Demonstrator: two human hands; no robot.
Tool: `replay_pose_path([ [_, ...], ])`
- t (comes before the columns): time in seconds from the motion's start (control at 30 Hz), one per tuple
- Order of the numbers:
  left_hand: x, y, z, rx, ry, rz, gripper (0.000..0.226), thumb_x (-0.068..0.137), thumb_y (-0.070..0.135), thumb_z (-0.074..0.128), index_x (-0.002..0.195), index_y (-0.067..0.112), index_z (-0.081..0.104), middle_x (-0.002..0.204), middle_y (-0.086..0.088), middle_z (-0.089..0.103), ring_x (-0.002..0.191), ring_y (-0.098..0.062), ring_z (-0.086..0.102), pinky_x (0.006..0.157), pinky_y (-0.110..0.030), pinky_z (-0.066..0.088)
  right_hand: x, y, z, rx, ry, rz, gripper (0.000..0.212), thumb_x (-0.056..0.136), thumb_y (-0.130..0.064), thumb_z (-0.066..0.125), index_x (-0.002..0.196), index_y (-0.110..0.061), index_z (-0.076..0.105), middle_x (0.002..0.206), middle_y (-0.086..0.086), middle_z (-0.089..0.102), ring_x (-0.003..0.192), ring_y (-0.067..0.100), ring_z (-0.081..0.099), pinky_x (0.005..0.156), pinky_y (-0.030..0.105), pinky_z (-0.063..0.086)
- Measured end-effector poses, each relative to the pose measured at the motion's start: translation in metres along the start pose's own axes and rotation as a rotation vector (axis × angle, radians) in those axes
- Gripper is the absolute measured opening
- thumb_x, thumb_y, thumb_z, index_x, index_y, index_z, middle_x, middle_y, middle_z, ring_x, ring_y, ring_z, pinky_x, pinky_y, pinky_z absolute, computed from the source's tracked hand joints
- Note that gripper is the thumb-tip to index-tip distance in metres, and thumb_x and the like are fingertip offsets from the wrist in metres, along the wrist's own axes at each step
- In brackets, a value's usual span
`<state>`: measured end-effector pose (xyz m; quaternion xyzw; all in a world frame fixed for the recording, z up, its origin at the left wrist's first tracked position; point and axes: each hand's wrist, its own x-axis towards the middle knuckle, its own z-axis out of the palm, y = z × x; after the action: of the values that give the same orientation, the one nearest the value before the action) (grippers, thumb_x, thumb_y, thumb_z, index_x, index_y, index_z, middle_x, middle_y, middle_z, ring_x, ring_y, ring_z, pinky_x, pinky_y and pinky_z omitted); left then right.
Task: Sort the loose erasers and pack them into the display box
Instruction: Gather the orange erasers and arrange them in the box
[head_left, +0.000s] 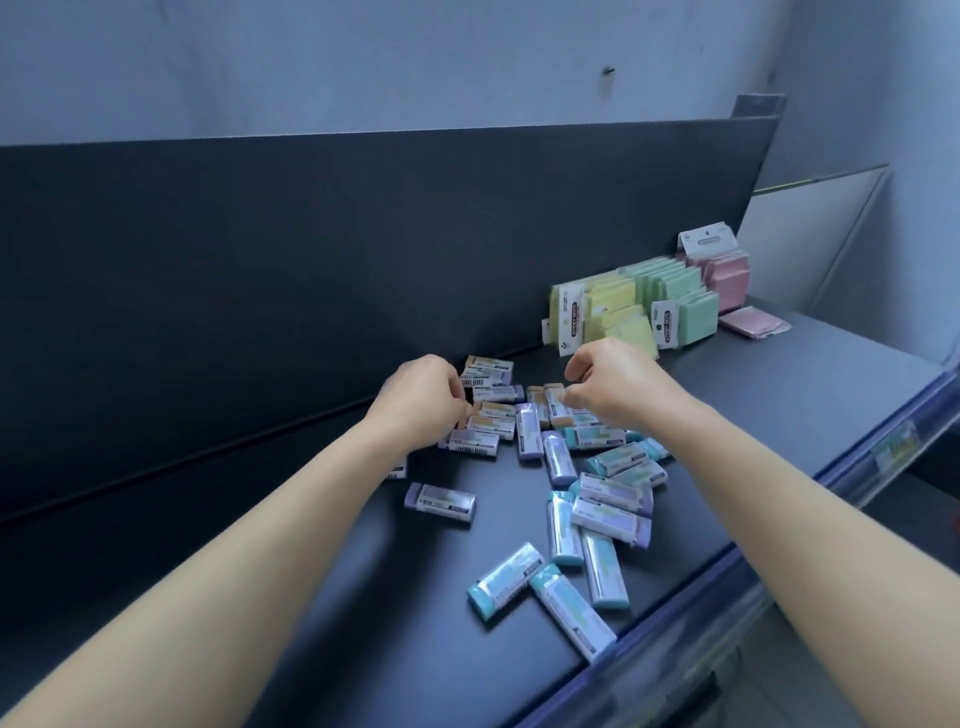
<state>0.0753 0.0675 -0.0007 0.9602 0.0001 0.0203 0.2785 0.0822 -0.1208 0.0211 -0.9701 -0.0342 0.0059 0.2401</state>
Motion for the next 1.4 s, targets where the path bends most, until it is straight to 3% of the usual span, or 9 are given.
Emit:
replay_pose_path([
  [0.2, 0.005, 0.005, 0.007, 0.082, -0.102, -0.064, 0.023, 0.076, 0.028, 0.073, 0.068, 0.013, 0.057, 0.064, -0.007, 0.05, 0.061, -0.02, 0.043, 0.057, -0.028, 0.033, 0.017, -0.003, 0.006, -0.061, -0.088, -0.021, 0.033, 0.088, -0.02, 0.065, 0.114, 0.0, 0.06, 0.113, 0.014, 0.064, 0.105, 0.031, 0.062, 0.09, 0.042, 0.053],
  [0.4, 0.006, 0.018, 0.007, 0.175, -0.132, -0.119, 0.016, 0.08, 0.027, 0.071, 0.08, 0.011, 0.065, 0.076, -0.005, 0.057, 0.071, -0.02, 0.05, 0.055, -0.023, 0.036, 0.032, 0.002, 0.003, -0.123, -0.196, -0.089, 0.013, 0.085, -0.014, 0.064, 0.091, -0.006, 0.055, 0.089, 0.008, 0.057, 0.081, 0.026, 0.056, 0.064, 0.029, 0.045],
  [0.5, 0.006, 0.025, 0.008, 0.155, -0.136, -0.175, 0.024, 0.08, 0.025, 0.071, 0.09, 0.003, 0.073, 0.074, -0.006, 0.059, 0.064, -0.016, 0.049, 0.049, -0.02, 0.033, 0.037, 0.004, 0.002, -0.127, -0.224, -0.137, 0.014, 0.085, -0.013, 0.063, 0.079, -0.009, 0.051, 0.077, 0.004, 0.052, 0.079, 0.025, 0.055, 0.058, 0.028, 0.042],
  [0.6, 0.004, 0.027, 0.01, 0.131, -0.134, -0.223, 0.02, 0.075, 0.027, 0.076, 0.077, 0.008, 0.07, 0.075, -0.009, 0.065, 0.059, -0.005, 0.042, 0.049, -0.022, 0.033, 0.039, 0.008, 0.001, -0.149, -0.245, -0.193, 0.026, 0.087, -0.011, 0.059, 0.068, -0.013, 0.042, 0.07, 0.002, 0.046, 0.078, 0.026, 0.054, 0.048, 0.026, 0.036],
  [0.77, -0.005, 0.034, 0.015, 0.078, -0.072, -0.219, 0.024, 0.069, 0.024, 0.08, 0.06, 0.019, 0.058, 0.062, -0.003, 0.062, 0.046, -0.002, 0.045, 0.04, -0.016, 0.032, 0.042, 0.006, 0.002, -0.155, -0.294, -0.259, 0.021, 0.085, -0.009, 0.059, 0.071, -0.011, 0.044, 0.07, 0.004, 0.049, 0.073, 0.025, 0.053, 0.051, 0.027, 0.038],
  [0.93, -0.018, 0.037, 0.016, 0.008, 0.078, -0.223, 0.021, 0.069, 0.019, 0.076, 0.065, 0.017, 0.056, 0.061, 0.004, 0.055, 0.054, -0.011, 0.046, 0.051, -0.024, 0.037, 0.051, 0.011, 0.006, -0.086, -0.285, -0.286, 0.029, 0.08, -0.002, 0.055, 0.058, -0.011, 0.036, 0.06, 0.004, 0.043, 0.057, 0.023, 0.041, 0.044, 0.024, 0.028],
  [1.07, -0.029, 0.036, 0.015, -0.255, 0.174, -0.233, 0.015, 0.073, 0.009, 0.07, 0.067, 0.018, 0.06, 0.06, 0.005, 0.053, 0.056, -0.016, 0.044, 0.055, -0.029, 0.04, 0.06, 0.005, 0.002, 0.039, -0.197, -0.366, 0.023, 0.085, -0.01, 0.055, 0.064, -0.008, 0.044, 0.061, 0.006, 0.046, 0.061, 0.025, 0.044, 0.047, 0.026, 0.029],
  [1.23, -0.049, 0.032, 0.005, -0.498, 0.283, -0.271, 0.023, 0.076, -0.002, 0.069, 0.064, 0.017, 0.062, 0.059, 0.0, 0.056, 0.053, -0.012, 0.046, 0.053, -0.019, 0.038, 0.055, -0.015, 0.002, 0.177, -0.19, -0.476, 0.005, 0.084, -0.012, 0.056, 0.087, -0.009, 0.055, 0.086, 0.007, 0.059, 0.074, 0.026, 0.054, 0.055, 0.027, 0.039],
  [1.4, -0.078, 0.014, -0.017, -0.643, 0.389, -0.235, 0.022, 0.081, -0.004, 0.066, 0.07, 0.012, 0.057, 0.067, 0.0, 0.057, 0.057, -0.008, 0.053, 0.056, -0.017, 0.046, 0.034, -0.052, 0.008, 0.264, -0.164, -0.58, 0.015, 0.08, -0.005, 0.059, 0.093, -0.012, 0.059, 0.086, 0.001, 0.057, 0.078, 0.019, 0.051, 0.065, 0.023, 0.037],
])
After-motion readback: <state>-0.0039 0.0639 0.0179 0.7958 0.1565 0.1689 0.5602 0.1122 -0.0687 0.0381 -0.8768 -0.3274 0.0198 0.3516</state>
